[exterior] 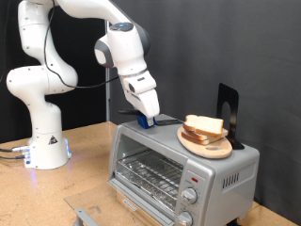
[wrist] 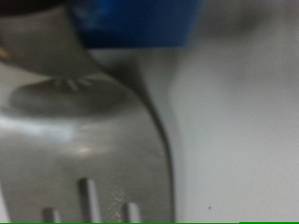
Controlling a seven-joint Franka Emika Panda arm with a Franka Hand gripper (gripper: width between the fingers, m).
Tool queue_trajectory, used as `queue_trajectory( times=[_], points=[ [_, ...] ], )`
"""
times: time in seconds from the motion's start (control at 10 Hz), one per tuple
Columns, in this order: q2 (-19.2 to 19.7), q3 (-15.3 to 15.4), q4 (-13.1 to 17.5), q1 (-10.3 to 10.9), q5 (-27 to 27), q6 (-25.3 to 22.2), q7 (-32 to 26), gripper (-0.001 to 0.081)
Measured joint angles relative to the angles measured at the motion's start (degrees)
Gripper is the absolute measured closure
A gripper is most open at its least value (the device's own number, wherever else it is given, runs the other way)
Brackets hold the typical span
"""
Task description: Make a piece of toast with the oven
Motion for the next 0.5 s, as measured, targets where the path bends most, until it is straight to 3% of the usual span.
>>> queue_trajectory(
  times=[0.1, 0.2, 0.3, 0.5],
  points=[
    [0.0, 0.0, 0.0, 0.0, 0.0, 0.0, 0.0, 0.0271],
    [0.0, 0.1, 0.0, 0.0, 0.0, 0.0, 0.1, 0.0271],
    [0.0, 0.1, 0.0, 0.0, 0.0, 0.0, 0.1, 0.0421],
    [0.0, 0.1, 0.0, 0.0, 0.0, 0.0, 0.1, 0.0416]
  ],
)
